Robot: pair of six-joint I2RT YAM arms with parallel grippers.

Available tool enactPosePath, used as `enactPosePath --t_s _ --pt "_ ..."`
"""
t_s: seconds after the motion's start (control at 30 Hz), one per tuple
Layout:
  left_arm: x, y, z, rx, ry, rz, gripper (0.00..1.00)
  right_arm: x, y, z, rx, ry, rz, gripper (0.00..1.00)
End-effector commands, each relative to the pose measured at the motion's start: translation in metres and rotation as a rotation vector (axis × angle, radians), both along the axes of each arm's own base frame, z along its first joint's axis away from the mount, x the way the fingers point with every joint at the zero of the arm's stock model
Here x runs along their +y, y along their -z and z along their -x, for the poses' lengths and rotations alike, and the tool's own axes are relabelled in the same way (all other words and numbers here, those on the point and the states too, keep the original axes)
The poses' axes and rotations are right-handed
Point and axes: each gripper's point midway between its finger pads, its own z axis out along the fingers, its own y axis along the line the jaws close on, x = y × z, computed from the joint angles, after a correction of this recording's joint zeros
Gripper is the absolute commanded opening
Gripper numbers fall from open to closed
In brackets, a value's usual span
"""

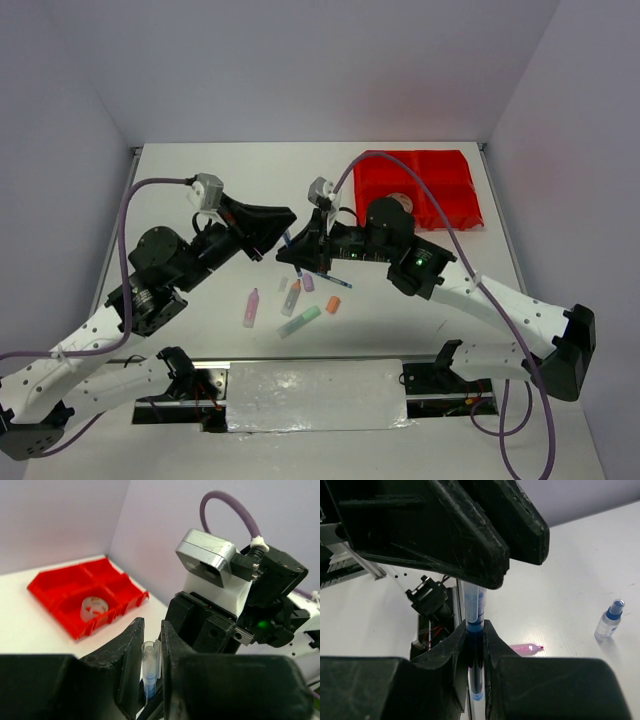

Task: Sort the stationery into containers
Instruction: Close the pen cap on the pen.

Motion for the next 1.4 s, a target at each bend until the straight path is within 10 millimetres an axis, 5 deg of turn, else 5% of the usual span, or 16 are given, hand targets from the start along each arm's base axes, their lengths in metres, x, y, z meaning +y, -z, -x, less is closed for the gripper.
enactPosePath --t_s 0.0,0.07,0.2,0.43,0.67,0.87,1.03,1.33,1.37 --pt "-0.003 0.039 0.004 0.108 0.028 -0.152 0.32 -0.012 -0.066 0.006 -0.154 0.013 -0.213 0.0" --pt "-0.001 0.019 0.007 0.071 0.028 -0.101 0.36 -0.011 -0.051 -0.002 -0.12 0.052 -0.182 0.0" --pt "-0.002 -0.004 0.013 0.018 0.059 -0.076 0.82 -0.01 -0.038 0.002 -0.096 0.03 -0.154 0.0" --pt "-0.001 -0.032 0.039 -0.086 0.162 -0.036 0.91 -0.009 -0.033 0.027 -0.08 -0.116 -0.119 0.0" --pt "0.001 -0.052 0.099 -0.323 0.404 -0.012 0.8 -0.014 -0.028 0.069 -0.055 -0.412 -0.086 0.0" --pt "-0.007 -0.043 0.092 -0.274 0.405 -0.045 0.62 -0.022 -0.038 0.077 -0.073 -0.428 -0.104 0.0" --pt "-0.016 -0.038 0.087 -0.246 0.425 -0.05 0.59 -0.022 -0.04 0.076 -0.072 -0.418 -0.096 0.0" --pt "-0.031 -0.027 0.088 -0.208 0.502 -0.066 0.0 -0.018 -0.05 0.063 -0.085 -0.371 -0.11 0.0" --pt "-0.032 -0.025 0.088 -0.201 0.507 -0.064 0.0 -0.018 -0.054 0.056 -0.085 -0.34 -0.119 0.0"
